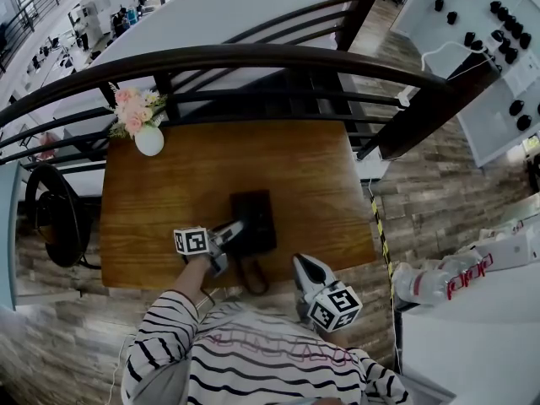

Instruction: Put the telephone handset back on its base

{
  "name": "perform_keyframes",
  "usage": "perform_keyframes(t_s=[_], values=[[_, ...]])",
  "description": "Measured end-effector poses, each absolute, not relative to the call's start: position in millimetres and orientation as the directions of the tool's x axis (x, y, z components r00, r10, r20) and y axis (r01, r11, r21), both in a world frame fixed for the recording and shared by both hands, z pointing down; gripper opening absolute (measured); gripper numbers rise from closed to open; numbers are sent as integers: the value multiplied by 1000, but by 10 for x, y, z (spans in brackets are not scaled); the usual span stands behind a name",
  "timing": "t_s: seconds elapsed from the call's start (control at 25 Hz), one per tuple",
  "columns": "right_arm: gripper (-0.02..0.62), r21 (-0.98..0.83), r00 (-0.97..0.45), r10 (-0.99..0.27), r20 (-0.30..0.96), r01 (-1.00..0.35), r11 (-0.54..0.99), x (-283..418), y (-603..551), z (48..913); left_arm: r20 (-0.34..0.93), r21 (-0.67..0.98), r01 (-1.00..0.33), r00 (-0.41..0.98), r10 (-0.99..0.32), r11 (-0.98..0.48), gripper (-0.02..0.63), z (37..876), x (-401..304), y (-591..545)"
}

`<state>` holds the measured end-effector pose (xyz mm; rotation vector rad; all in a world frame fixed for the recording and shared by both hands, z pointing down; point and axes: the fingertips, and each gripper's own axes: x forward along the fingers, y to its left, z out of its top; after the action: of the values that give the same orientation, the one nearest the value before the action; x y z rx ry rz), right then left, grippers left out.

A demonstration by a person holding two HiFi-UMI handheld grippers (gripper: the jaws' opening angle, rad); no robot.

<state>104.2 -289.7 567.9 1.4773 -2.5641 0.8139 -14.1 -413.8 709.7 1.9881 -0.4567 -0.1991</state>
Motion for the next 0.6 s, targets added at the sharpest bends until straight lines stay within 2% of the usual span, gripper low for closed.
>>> perform_keyframes(t_s=[0.28,0.6], values=[[0,-411,-541,-780,314,-818,402,1024,-2898,5679,83,879,-266,903,-421,-396,72,7099,-149,-4144],[0,-414,-554,-774,307,-810,416,1022,-2857,5689,178,826,-382,875,-451,-415,83,7173,-144,-4117]])
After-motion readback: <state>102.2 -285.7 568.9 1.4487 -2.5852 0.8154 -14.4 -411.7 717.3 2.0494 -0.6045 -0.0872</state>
